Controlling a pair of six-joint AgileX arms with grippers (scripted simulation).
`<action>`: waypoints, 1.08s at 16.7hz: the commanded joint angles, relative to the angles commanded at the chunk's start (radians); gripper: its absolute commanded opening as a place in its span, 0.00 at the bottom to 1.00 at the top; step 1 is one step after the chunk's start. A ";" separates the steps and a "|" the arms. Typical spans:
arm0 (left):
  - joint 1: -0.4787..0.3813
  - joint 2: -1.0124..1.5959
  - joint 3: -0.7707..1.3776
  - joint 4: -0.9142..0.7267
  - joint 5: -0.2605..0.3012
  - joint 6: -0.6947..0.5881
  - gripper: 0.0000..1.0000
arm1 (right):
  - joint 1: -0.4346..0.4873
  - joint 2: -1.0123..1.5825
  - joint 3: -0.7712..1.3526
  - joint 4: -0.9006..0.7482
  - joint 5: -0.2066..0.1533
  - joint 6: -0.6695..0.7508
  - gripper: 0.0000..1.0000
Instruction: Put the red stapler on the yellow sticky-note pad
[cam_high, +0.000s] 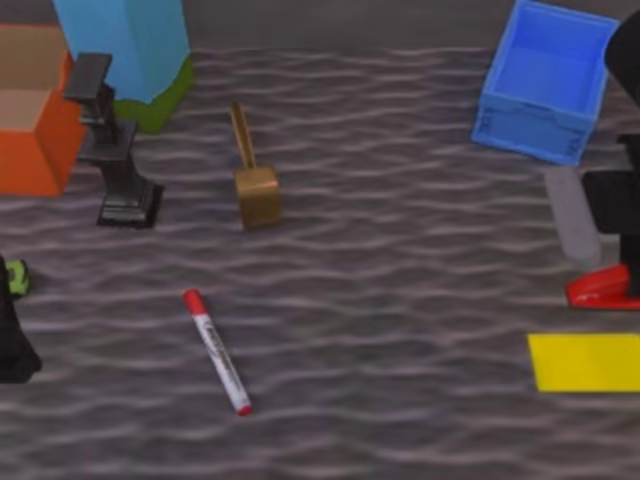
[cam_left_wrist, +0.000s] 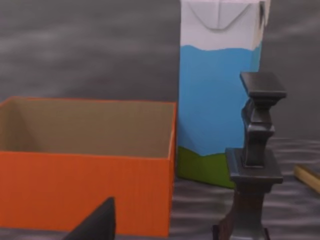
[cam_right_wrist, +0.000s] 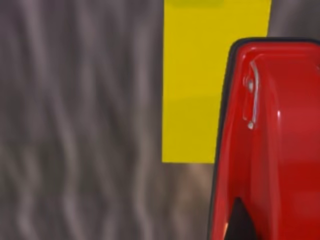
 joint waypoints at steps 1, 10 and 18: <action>0.000 0.000 0.000 0.000 0.000 0.000 1.00 | 0.000 0.006 -0.018 0.023 0.000 0.000 0.00; 0.000 0.000 0.000 0.000 0.000 0.000 1.00 | -0.007 0.105 -0.266 0.375 0.001 -0.002 0.00; 0.000 0.000 0.000 0.000 0.000 0.000 1.00 | -0.007 0.108 -0.271 0.382 0.001 -0.002 0.30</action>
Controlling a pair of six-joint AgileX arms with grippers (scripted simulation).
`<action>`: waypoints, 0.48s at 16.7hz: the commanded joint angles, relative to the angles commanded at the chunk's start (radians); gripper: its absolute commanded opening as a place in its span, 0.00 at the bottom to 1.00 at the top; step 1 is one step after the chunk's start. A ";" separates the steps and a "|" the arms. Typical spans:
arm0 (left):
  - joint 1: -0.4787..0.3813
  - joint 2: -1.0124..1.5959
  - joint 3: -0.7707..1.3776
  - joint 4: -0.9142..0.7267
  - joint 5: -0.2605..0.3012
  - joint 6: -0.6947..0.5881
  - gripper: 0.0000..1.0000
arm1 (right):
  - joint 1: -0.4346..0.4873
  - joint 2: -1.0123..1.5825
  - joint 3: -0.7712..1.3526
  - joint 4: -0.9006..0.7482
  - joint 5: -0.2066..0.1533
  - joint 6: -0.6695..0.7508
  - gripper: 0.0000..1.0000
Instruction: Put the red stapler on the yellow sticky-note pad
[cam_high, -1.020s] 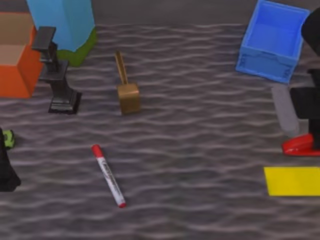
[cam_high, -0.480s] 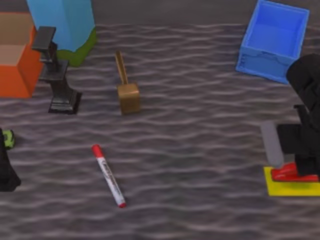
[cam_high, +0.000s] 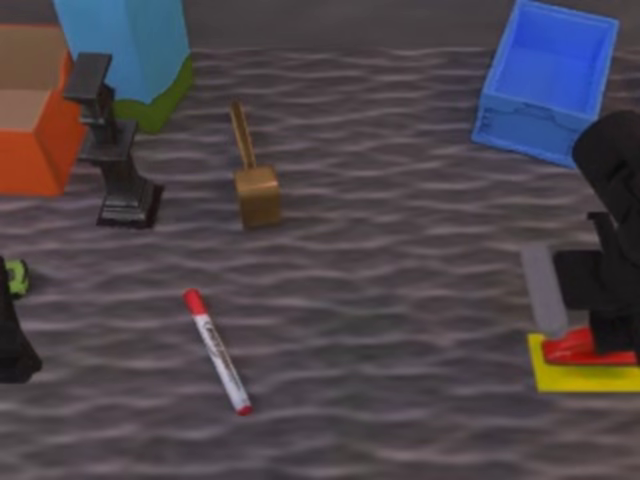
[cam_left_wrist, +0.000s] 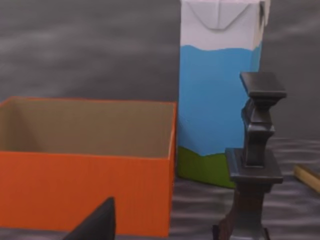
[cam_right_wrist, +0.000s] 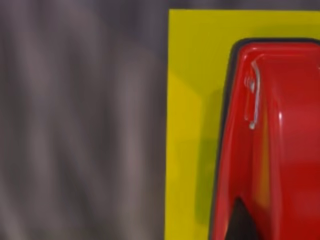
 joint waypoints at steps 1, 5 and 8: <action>0.000 0.000 0.000 0.000 0.000 0.000 1.00 | 0.000 0.000 0.000 0.000 0.000 0.000 0.38; 0.000 0.000 0.000 0.000 0.000 0.000 1.00 | 0.000 0.000 0.000 0.000 0.000 0.000 0.68; 0.000 0.000 0.000 0.000 0.000 0.000 1.00 | 0.000 0.000 0.000 0.000 0.000 0.000 0.90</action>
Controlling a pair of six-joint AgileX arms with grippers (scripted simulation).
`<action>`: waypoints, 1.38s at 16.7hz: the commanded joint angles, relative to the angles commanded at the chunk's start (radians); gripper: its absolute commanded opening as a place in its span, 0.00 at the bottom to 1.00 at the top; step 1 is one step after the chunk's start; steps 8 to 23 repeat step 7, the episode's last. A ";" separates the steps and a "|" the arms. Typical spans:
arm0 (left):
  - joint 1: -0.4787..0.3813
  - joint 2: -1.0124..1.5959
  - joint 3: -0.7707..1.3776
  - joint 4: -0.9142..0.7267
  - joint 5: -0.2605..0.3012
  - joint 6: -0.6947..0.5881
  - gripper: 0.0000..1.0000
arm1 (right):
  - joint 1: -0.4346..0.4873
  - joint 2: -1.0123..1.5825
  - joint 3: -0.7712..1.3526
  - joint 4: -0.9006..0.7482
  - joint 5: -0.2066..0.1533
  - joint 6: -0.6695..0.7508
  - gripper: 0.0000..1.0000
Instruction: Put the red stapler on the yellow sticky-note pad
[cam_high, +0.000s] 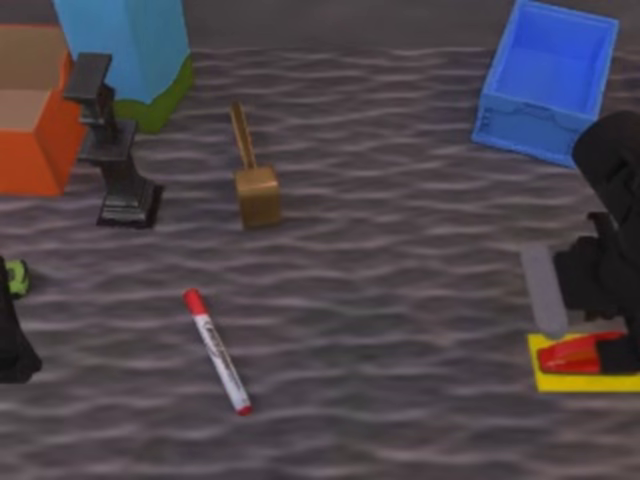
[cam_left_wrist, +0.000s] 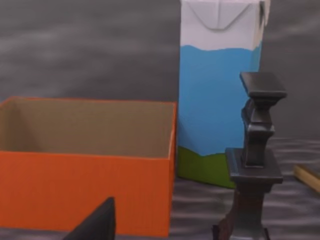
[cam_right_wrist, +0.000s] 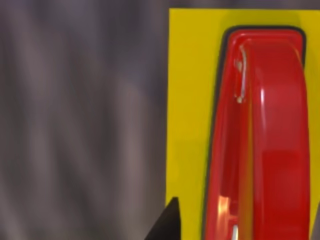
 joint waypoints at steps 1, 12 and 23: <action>0.000 0.000 0.000 0.000 0.000 0.000 1.00 | 0.000 0.000 0.000 0.000 0.000 0.000 0.98; 0.000 0.000 0.000 0.000 0.000 0.000 1.00 | 0.000 0.000 0.000 0.000 0.000 0.000 1.00; 0.000 0.000 0.000 0.000 0.000 0.000 1.00 | 0.000 0.000 0.000 0.000 0.000 0.000 1.00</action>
